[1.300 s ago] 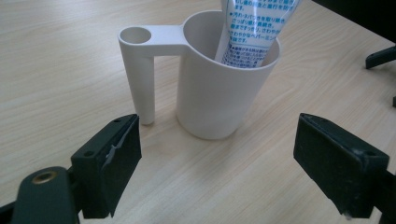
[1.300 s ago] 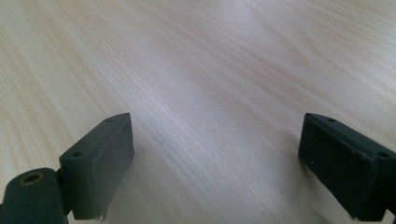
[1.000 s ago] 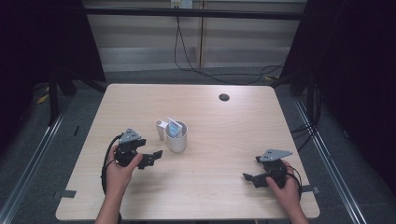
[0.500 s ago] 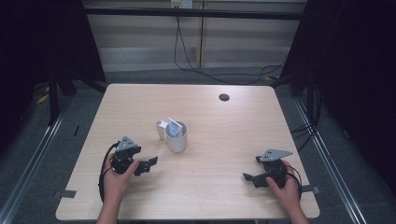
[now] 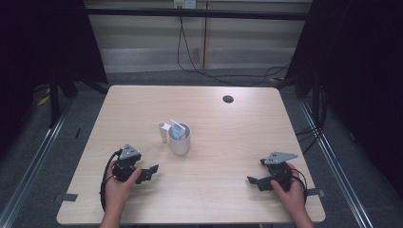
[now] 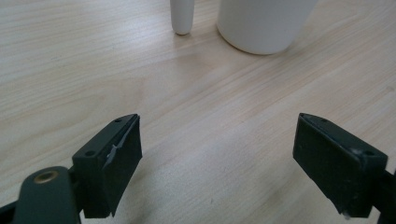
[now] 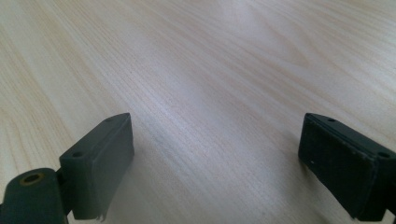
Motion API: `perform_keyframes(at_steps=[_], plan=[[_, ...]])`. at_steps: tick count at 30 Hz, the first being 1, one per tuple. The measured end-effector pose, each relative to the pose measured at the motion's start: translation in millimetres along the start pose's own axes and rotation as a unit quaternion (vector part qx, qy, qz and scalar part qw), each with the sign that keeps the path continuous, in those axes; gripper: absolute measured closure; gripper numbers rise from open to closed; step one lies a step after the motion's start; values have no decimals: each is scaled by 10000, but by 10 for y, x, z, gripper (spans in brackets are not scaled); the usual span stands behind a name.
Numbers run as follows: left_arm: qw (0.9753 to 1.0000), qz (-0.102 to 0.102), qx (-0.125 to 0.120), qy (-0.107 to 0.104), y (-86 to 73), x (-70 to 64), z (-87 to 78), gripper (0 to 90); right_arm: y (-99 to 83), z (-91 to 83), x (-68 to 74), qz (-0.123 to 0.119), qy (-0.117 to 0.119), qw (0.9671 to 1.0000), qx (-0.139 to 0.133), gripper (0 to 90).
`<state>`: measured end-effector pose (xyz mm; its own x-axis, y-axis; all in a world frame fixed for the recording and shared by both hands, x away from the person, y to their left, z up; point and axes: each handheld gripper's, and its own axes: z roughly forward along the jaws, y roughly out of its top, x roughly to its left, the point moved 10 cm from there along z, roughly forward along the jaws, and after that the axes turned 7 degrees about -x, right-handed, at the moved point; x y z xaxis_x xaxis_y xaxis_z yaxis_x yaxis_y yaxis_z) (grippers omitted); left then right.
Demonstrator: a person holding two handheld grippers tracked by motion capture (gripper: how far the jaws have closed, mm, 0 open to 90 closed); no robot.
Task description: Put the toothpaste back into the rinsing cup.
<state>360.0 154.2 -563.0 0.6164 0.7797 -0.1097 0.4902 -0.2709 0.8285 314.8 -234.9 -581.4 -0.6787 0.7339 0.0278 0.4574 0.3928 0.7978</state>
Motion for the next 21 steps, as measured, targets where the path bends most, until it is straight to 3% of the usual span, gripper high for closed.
perform_keyframes(at_steps=[9, 21], plan=[[9994, 274, 186, 133, -98, 2, 20, 153, 0, 0, 0, 0, 0, 10000, 0, 102], [9989, 349, 230, 198, -144, 5, 35, 153, 0, 0, 0, -1, 0, 10000, 1, 102]])
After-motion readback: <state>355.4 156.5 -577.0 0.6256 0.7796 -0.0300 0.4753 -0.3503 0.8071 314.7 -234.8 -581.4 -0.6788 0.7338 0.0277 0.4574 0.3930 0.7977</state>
